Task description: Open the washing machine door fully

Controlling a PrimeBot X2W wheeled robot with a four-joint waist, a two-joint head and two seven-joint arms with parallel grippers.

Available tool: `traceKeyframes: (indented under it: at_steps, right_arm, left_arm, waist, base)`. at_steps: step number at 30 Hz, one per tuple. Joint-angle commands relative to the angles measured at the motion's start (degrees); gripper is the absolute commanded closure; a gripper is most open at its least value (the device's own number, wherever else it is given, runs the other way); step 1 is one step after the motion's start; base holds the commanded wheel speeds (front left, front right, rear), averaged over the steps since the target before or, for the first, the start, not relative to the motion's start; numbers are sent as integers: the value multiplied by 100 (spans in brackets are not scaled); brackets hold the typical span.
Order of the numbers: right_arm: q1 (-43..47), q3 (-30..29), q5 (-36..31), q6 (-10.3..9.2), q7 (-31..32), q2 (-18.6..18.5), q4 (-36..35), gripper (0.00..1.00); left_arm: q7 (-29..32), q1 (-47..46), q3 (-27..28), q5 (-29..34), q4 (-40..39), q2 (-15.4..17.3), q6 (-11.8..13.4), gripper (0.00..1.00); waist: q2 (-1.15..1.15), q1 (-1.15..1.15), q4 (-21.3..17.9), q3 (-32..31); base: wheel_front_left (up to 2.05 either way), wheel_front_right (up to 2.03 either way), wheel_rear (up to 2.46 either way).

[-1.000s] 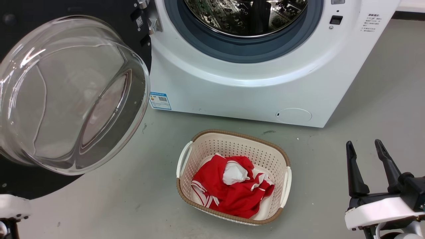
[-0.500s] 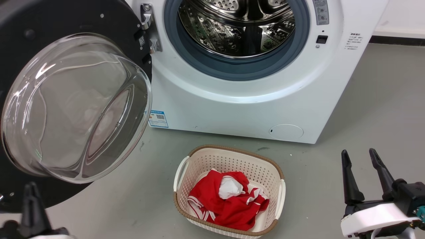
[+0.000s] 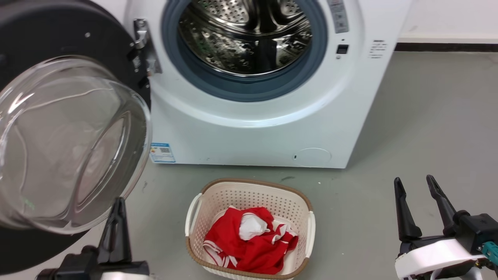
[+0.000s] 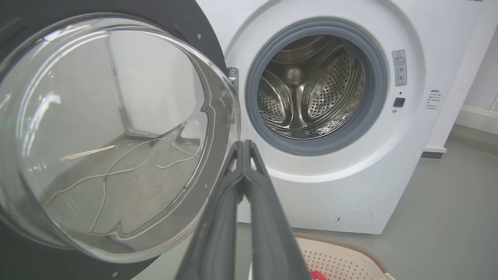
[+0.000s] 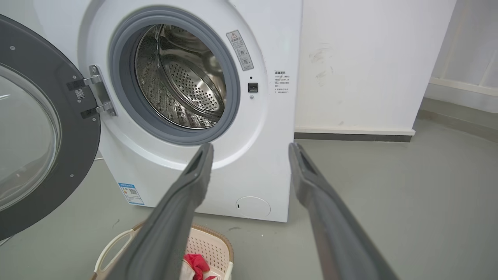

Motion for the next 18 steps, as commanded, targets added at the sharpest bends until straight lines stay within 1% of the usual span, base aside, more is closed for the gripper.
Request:
traceKeyframes:
  at_steps: [1, 2, 3, 4, 5, 12, 18]
  right_arm:
    - [49, 20, -11, -4, 2, 4, -28, 0]
    - [48, 23, -17, -4, 6, 4, -33, 0]
    - [38, 33, -24, -4, 10, 4, -40, 0]
    - [28, 39, -34, -4, 12, 5, -43, 0]
    - [19, 38, -32, -4, 19, 4, -50, 0]
    - [8, 97, -83, -4, 41, 5, -92, 0]
    - [62, 157, -84, -4, 51, 5, -131, 0]
  left_arm:
    - [-13, -103, -32, 14, 35, -10, -26, 76]
    - [-13, -165, -82, 10, 55, -25, -43, 66]
    - [-13, -229, -107, 9, 94, -33, -58, 53]
    - [-13, -283, -135, 20, 139, -43, -79, 12]
    - [-13, -358, -157, 33, 166, -55, -85, 0]
    - [-13, -562, -166, 111, 298, -95, 6, 0]
    - [-13, -486, -78, 186, 352, -97, 95, 0]
  waist:
    - [0, 0, -104, -29]
    - [0, 0, -152, -36]
    - [0, 0, -204, -38]
    - [0, 0, -252, -43]
    - [0, 0, -295, -40]
    - [0, 0, -583, -47]
    - [0, 0, -667, -54]
  base:
    - [0, 0, 0]
    - [0, 0, 0]
    - [0, 0, 0]
    - [0, 0, 0]
    - [0, 0, 0]
    - [0, 0, 0]
    - [0, 0, 0]
